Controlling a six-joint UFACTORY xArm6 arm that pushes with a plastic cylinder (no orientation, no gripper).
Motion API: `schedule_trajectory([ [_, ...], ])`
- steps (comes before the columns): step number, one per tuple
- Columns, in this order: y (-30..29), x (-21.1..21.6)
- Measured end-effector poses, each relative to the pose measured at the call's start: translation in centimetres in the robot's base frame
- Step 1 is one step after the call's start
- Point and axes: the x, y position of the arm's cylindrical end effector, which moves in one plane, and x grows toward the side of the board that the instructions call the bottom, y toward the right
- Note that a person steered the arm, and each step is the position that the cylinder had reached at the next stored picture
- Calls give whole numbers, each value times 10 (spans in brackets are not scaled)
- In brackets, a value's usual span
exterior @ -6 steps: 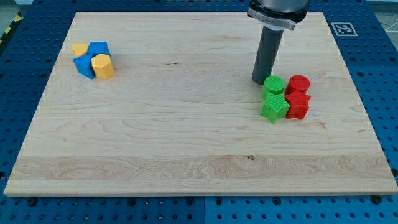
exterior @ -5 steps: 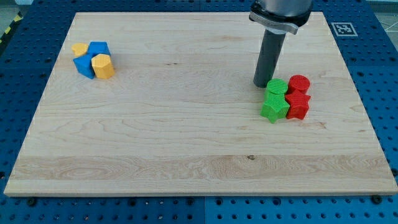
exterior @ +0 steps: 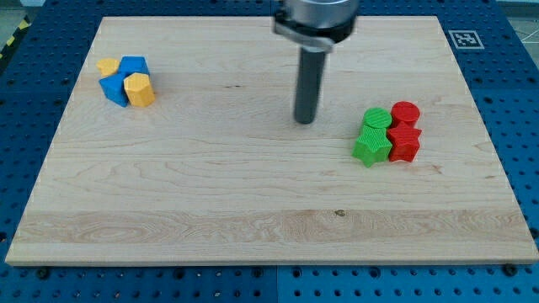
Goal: Nudge the blue triangle and yellow hexagon to the right
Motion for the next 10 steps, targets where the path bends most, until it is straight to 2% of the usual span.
schedule_trajectory([
  [3, -196, 23],
  [4, -266, 23],
  [5, -323, 4],
  [8, -322, -44],
  [10, -289, -46],
])
